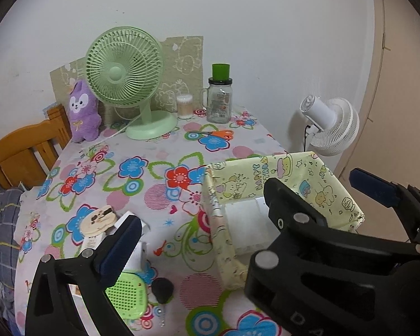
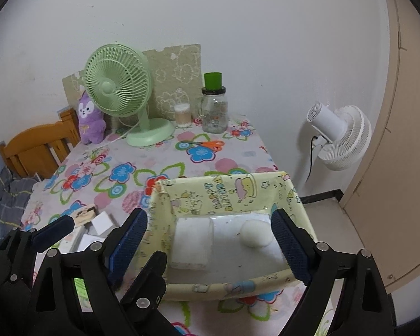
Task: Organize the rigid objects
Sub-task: 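Withdraw both tools from the box back toward the remaining table items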
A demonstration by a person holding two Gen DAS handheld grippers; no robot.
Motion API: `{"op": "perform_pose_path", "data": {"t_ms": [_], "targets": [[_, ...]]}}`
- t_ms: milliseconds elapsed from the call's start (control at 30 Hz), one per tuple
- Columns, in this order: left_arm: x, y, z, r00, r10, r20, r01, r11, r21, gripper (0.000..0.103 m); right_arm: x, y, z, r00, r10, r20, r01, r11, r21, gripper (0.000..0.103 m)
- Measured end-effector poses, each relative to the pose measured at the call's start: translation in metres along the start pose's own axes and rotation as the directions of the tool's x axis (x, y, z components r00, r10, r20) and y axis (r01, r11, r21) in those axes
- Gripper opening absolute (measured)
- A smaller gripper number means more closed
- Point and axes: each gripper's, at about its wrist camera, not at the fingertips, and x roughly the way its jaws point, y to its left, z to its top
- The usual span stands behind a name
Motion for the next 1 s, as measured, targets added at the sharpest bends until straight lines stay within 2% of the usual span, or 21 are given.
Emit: {"op": "perform_pose_path", "data": {"t_ms": [467,1000], "targets": [[-0.022,0.037,-0.007,1.000,-0.003,0.027,0.003,1.000,0.015,0.103,-0.022,0.043,-0.004,0.999,-0.017,0.036,0.017,1.000,0.000,0.100],[-0.039,0.080,-0.018,0.999,-0.001,0.049,0.000,1.000,0.017,0.103,-0.033,0.089,-0.009,0.998,-0.014,0.064,0.015,1.000,-0.011,0.101]]}}
